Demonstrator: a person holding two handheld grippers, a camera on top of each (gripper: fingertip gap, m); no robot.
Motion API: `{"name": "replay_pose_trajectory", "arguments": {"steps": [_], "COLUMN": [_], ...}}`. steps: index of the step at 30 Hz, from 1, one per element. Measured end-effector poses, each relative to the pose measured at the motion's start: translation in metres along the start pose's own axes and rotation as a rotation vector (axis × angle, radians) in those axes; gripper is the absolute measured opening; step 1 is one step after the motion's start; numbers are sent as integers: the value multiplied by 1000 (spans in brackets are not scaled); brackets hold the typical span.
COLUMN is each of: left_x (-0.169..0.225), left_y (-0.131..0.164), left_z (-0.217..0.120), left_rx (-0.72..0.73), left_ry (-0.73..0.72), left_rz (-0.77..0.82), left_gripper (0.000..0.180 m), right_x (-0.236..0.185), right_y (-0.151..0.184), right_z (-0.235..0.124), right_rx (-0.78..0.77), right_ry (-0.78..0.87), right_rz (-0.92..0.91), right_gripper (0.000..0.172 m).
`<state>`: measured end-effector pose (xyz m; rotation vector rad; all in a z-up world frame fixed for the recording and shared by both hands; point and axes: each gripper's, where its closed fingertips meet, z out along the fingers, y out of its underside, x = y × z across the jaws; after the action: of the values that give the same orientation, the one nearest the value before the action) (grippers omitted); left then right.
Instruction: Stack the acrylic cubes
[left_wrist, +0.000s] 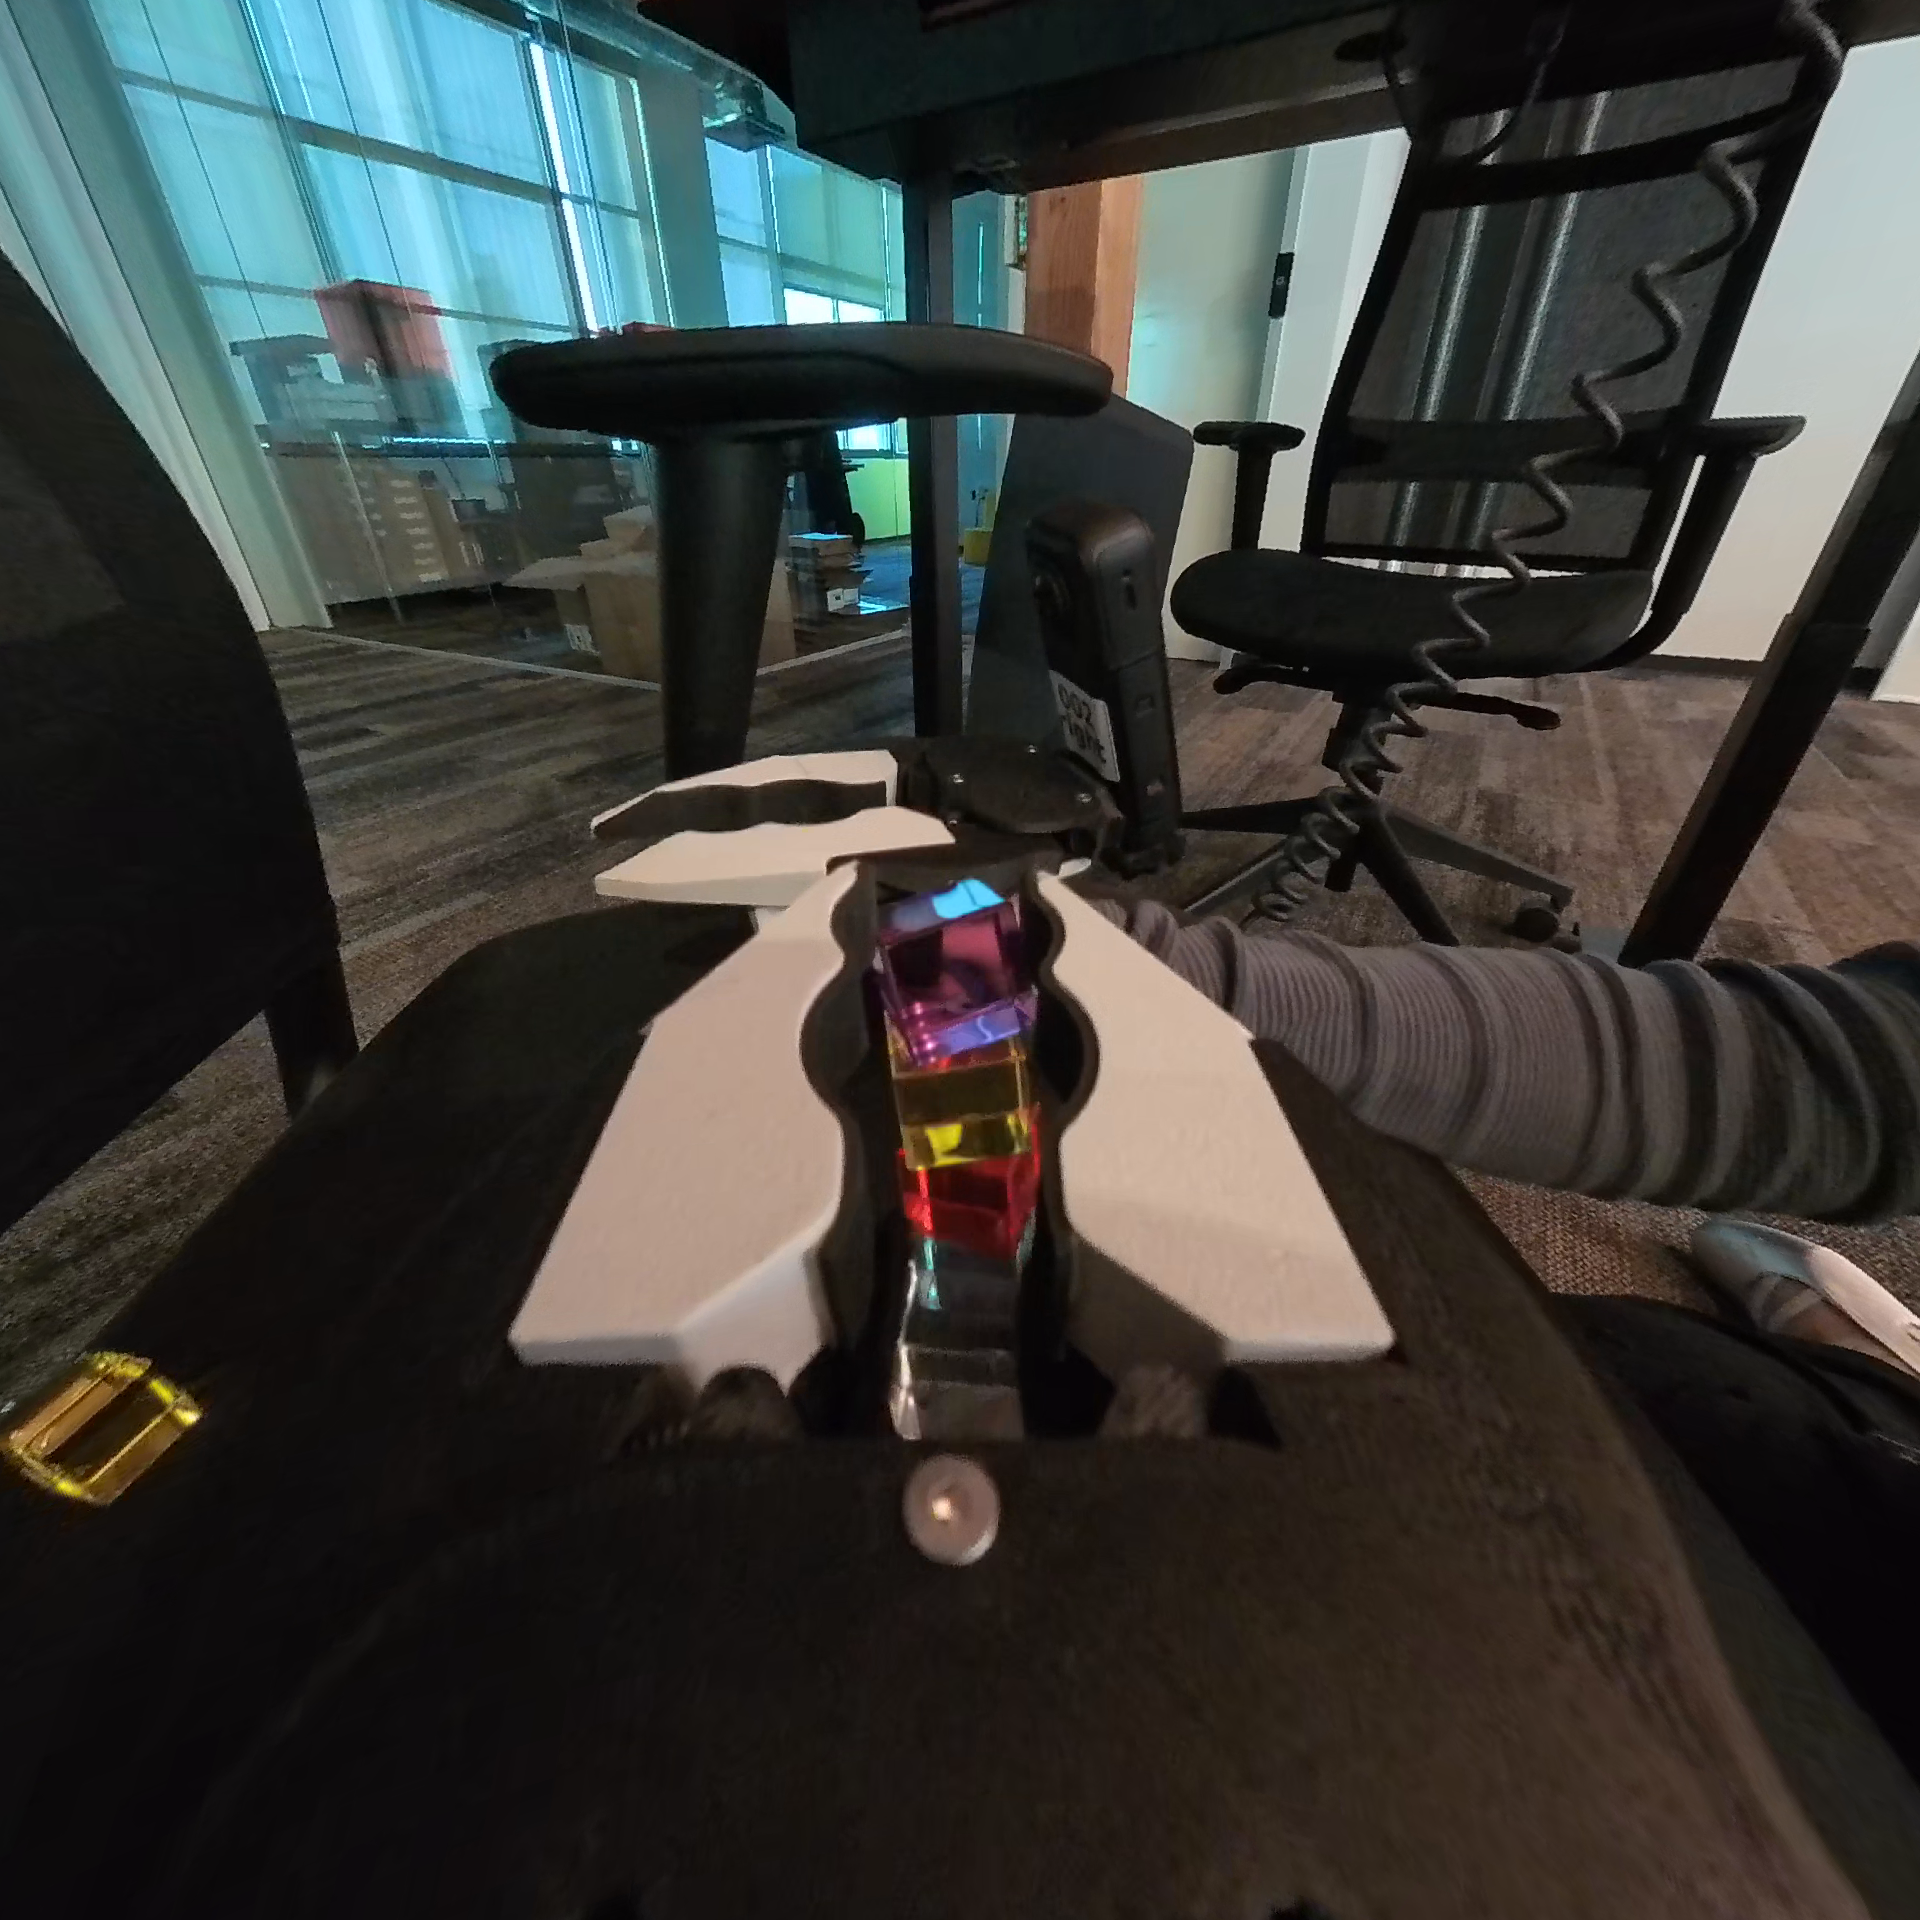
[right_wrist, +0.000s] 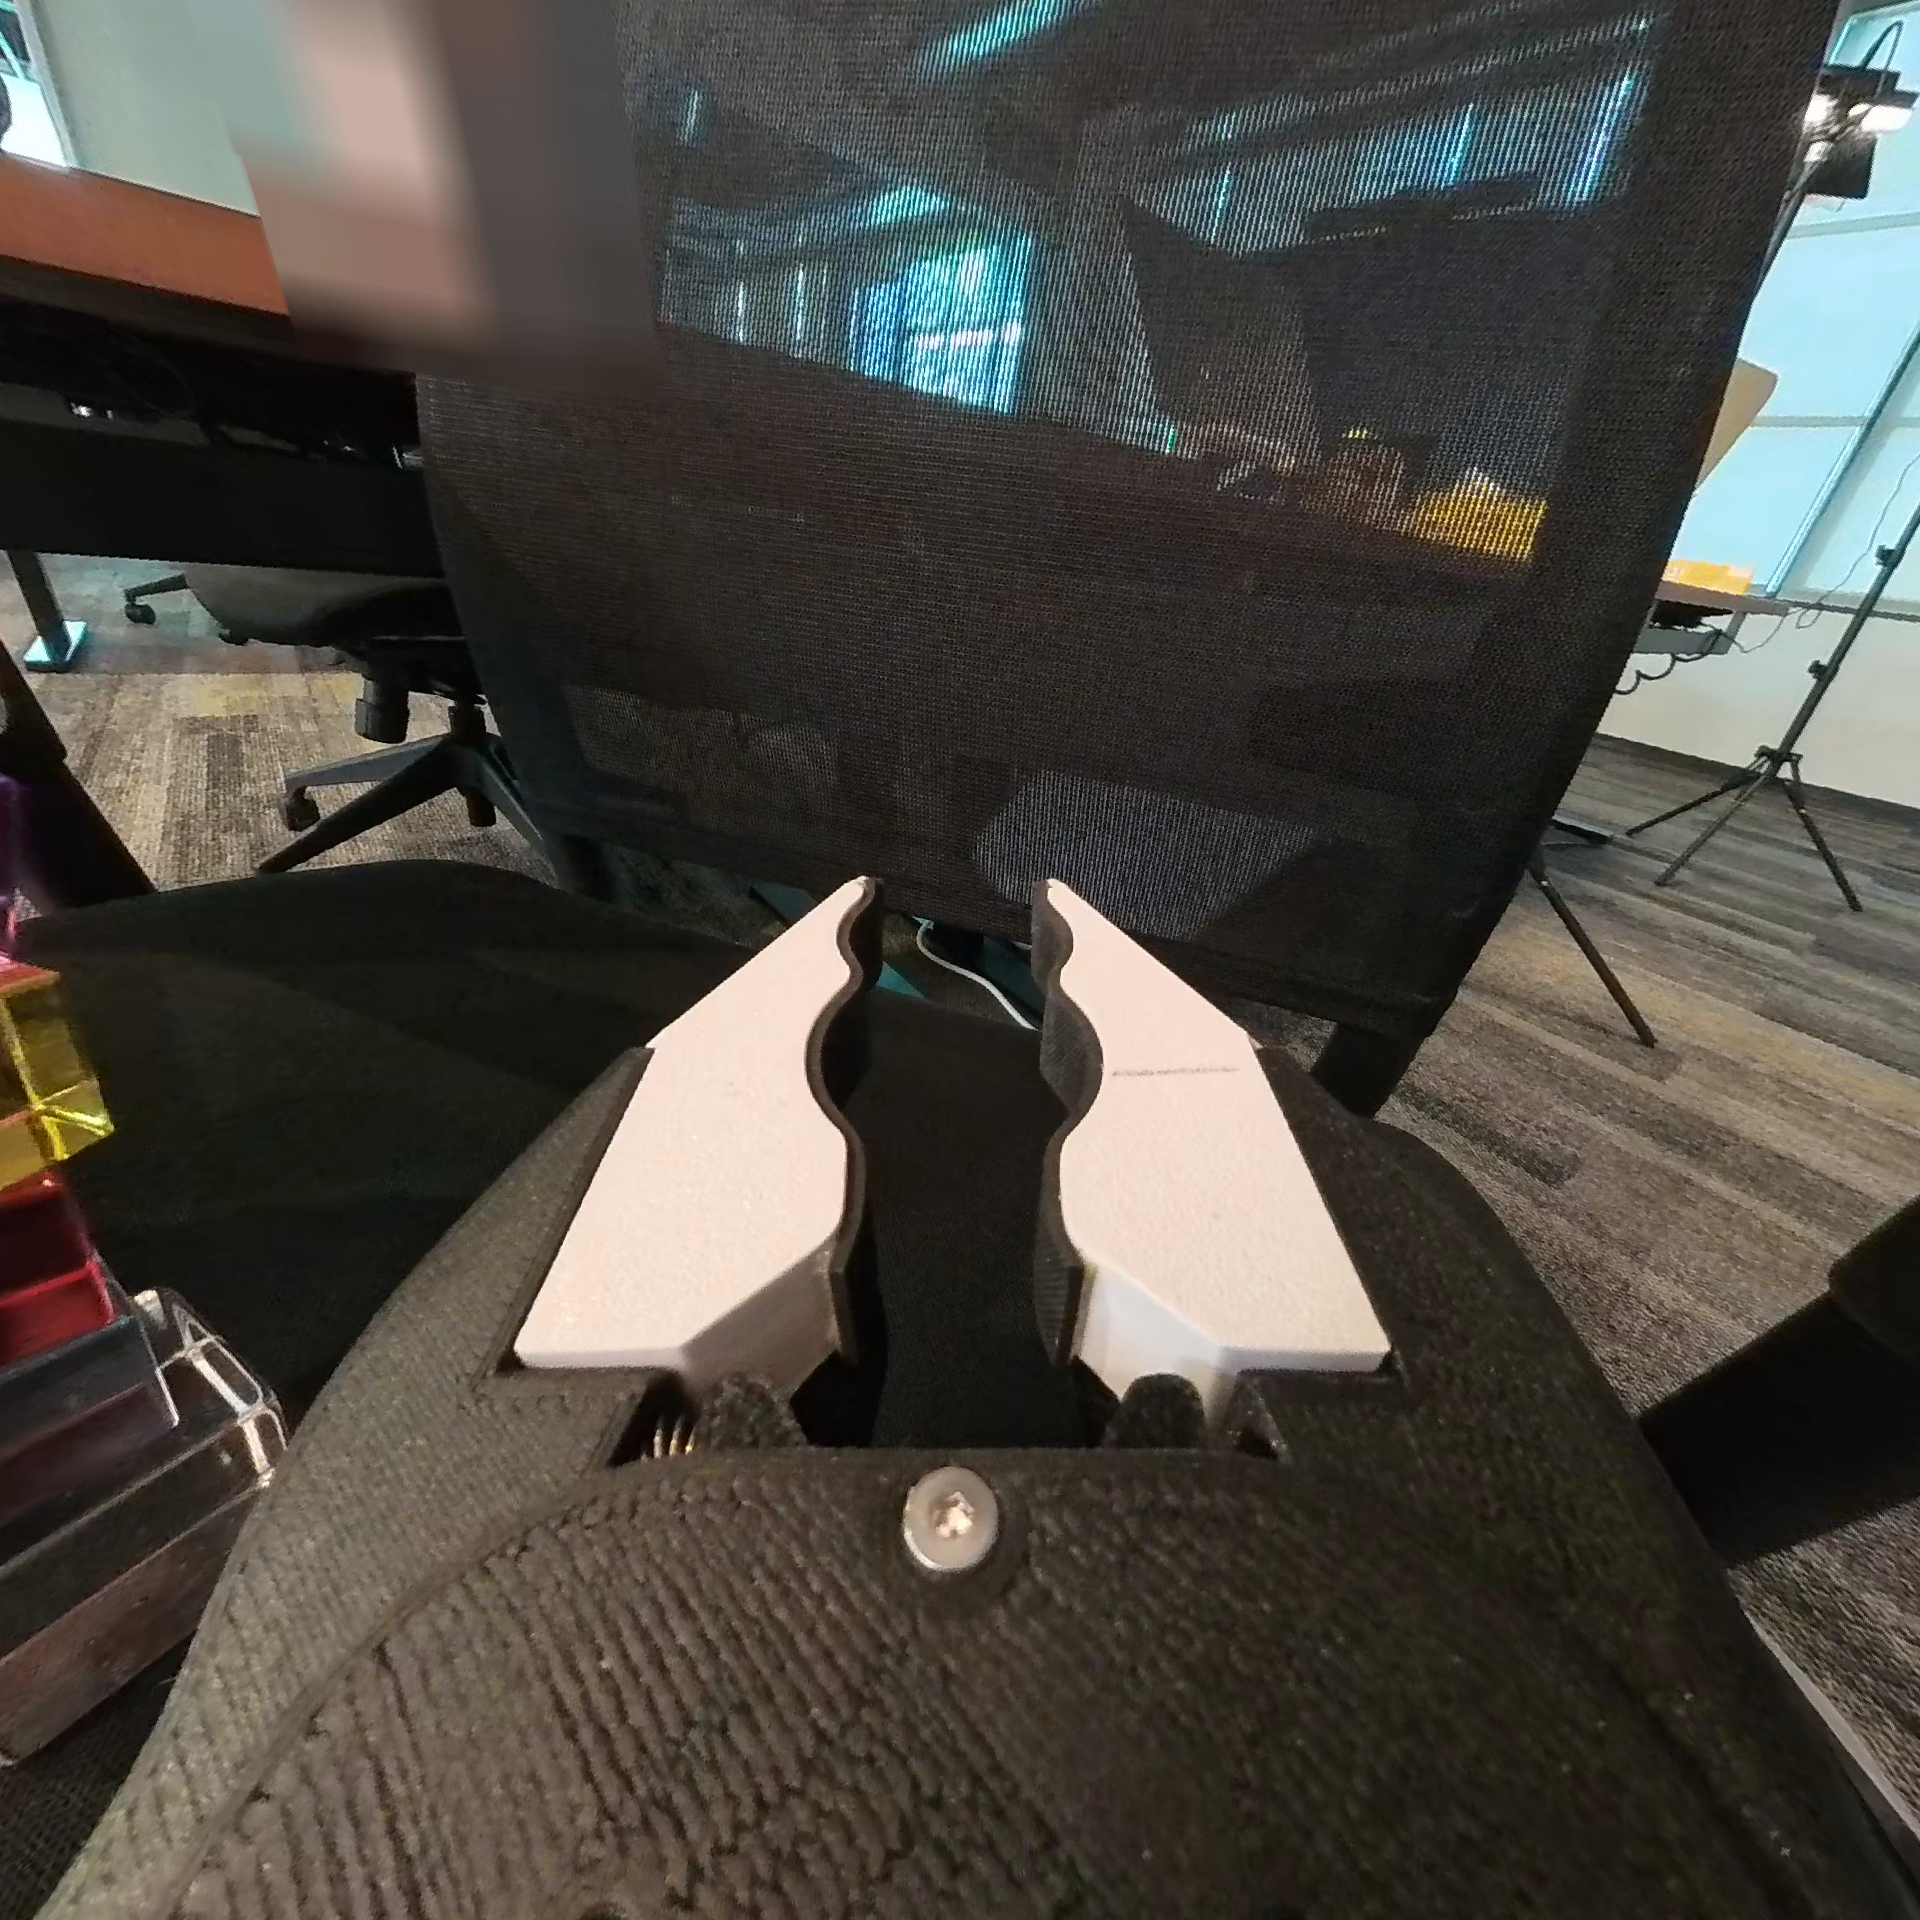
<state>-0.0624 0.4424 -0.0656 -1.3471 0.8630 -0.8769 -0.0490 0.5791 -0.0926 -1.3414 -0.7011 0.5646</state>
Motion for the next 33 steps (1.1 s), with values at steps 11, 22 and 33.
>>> {"name": "replay_pose_trajectory", "arguments": {"steps": [11,22,33], "left_x": [3,-51,-196], "left_y": [-3,-26,127], "left_z": [-5,-33,-42], "left_rx": [26,198,-637], "left_ry": [3,-245,-820], "left_rz": [7,-149,-490], "left_gripper": [27,68,56], "right_x": [-1,1,-9], "right_y": [1,0,1], "right_z": [1,0,2], "right_rx": [-3,3,-5], "right_ry": [-4,1,-9], "right_rz": [-2,19,6], "right_gripper": [28,28,27]}}
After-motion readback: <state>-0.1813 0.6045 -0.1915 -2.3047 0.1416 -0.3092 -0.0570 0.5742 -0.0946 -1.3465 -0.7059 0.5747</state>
